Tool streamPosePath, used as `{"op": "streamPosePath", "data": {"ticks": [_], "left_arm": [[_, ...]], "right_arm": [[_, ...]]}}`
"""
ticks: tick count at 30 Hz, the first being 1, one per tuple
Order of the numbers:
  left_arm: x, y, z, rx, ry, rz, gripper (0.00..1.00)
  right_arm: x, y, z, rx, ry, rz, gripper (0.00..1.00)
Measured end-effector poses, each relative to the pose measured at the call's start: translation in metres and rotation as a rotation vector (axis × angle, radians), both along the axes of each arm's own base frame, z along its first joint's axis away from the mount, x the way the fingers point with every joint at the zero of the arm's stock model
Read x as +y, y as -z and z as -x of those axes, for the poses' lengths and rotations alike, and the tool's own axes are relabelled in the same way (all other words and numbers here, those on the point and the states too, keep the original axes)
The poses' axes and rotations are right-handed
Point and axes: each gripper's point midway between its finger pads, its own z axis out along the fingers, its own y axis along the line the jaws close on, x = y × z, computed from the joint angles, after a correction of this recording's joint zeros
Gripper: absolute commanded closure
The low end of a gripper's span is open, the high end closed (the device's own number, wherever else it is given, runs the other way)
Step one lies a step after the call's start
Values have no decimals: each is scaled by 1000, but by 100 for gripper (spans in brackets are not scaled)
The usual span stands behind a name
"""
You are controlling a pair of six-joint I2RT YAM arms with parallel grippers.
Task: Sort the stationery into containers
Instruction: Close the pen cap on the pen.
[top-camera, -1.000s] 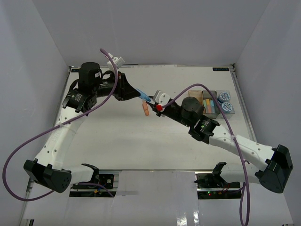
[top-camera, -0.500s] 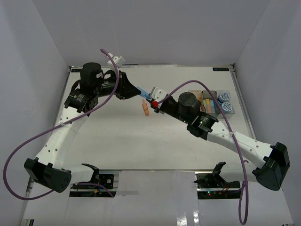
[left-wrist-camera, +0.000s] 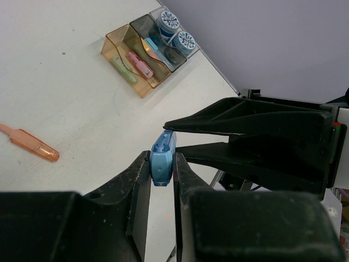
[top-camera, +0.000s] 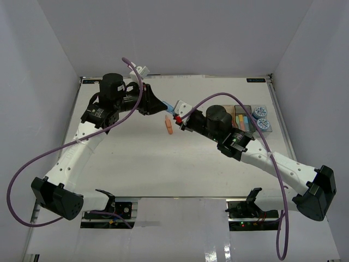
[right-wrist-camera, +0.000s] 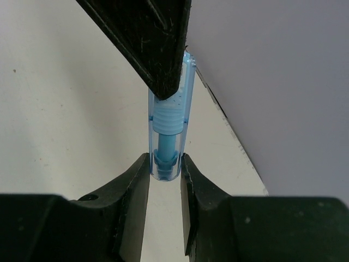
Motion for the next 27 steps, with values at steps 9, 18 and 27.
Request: {"op": "streamPosePath", "data": {"ticks": [9, 18, 27], "left_arm": [[-1, 4, -3, 18, -11, 0, 53], [-1, 0, -10, 6, -89, -52, 22], [20, -28, -18, -125, -218, -32, 7]], "right_arm": [[-2, 3, -1, 0, 6, 21, 92], [-9, 2, 12, -71, 6, -72, 92], [-72, 102, -19, 145, 249, 2, 92]]}}
